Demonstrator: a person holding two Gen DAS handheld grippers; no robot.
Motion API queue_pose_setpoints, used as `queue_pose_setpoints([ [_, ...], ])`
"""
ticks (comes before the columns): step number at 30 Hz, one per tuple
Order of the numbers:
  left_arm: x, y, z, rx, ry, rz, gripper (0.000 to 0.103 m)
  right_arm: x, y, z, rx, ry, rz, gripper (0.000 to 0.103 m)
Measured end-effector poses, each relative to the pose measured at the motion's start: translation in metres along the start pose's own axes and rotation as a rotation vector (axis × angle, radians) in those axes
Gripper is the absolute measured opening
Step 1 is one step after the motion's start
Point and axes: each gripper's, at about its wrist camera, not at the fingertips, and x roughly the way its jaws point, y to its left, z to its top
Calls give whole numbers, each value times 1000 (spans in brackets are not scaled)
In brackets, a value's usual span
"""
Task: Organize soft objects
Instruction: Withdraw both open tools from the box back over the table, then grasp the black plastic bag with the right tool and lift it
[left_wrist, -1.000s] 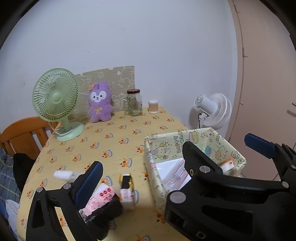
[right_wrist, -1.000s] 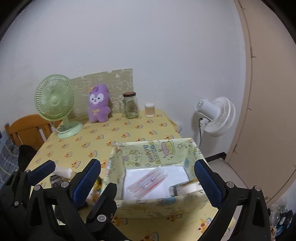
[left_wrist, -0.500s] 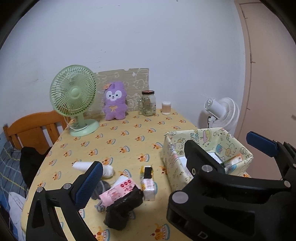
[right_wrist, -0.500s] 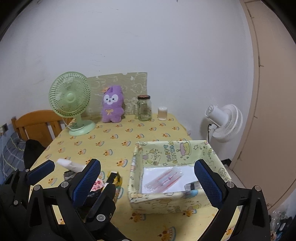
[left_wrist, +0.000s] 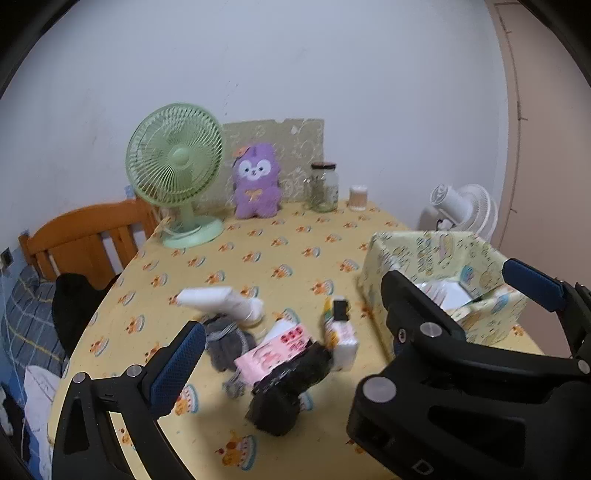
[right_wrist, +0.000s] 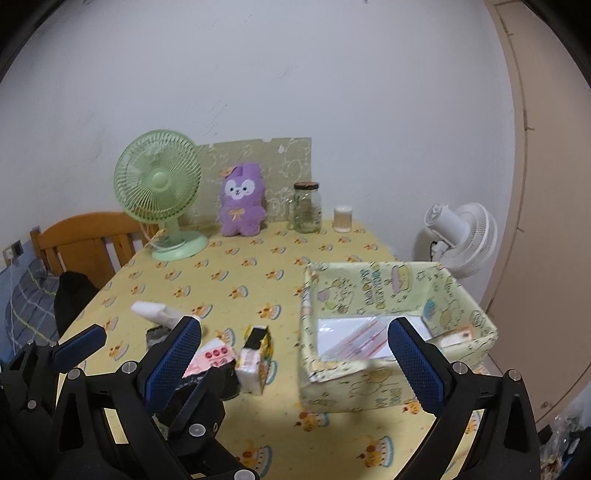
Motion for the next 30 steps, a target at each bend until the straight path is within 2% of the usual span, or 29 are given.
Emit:
queue_pose_setpoints([
  [9,11,20,-19,-47,46,8,103,14,17,-18,26,40,76,102],
  [26,41,37,-51,-63,148,20,102,51,39,-50,15,160,125,92],
  [30,49,44,-55,-72,172,57,102,61,44,-55,5,193,138,92],
])
